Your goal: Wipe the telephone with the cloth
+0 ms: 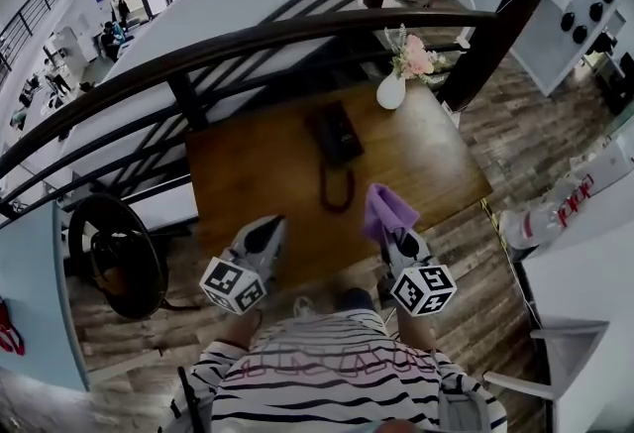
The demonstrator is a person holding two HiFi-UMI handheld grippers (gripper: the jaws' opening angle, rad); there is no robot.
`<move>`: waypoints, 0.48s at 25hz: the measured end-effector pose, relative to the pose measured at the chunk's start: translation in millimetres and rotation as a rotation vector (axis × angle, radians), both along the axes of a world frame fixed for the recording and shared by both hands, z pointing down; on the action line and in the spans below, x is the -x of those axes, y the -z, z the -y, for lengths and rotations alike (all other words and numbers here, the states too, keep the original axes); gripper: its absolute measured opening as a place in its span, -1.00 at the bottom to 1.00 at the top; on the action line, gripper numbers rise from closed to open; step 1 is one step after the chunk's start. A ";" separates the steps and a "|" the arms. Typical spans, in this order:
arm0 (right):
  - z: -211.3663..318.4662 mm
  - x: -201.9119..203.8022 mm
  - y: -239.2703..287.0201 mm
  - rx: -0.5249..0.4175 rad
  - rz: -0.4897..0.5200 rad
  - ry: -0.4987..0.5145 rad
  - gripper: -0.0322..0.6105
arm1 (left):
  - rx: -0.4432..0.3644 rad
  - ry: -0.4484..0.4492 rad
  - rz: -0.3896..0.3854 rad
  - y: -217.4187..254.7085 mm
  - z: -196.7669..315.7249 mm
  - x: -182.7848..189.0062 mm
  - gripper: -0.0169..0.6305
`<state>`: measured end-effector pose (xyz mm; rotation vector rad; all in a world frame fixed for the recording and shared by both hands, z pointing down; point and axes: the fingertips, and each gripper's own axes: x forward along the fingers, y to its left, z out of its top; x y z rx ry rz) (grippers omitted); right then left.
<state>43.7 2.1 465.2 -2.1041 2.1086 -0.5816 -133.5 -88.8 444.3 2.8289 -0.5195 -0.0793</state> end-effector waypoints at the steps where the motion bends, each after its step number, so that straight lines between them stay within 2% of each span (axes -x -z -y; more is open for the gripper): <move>1: 5.2 -0.2 -1.4 0.001 0.002 0.002 -0.79 | 0.005 0.004 0.002 -2.4 4.5 0.7 -0.94; 8: 55.9 -23.1 -12.6 0.011 0.004 0.038 -0.79 | 0.027 0.066 0.005 -16.3 43.8 -7.8 -0.94; 12: 90.7 -43.4 -16.1 0.012 -0.008 0.091 -0.79 | 0.032 0.122 0.006 -21.0 66.6 -22.7 -0.94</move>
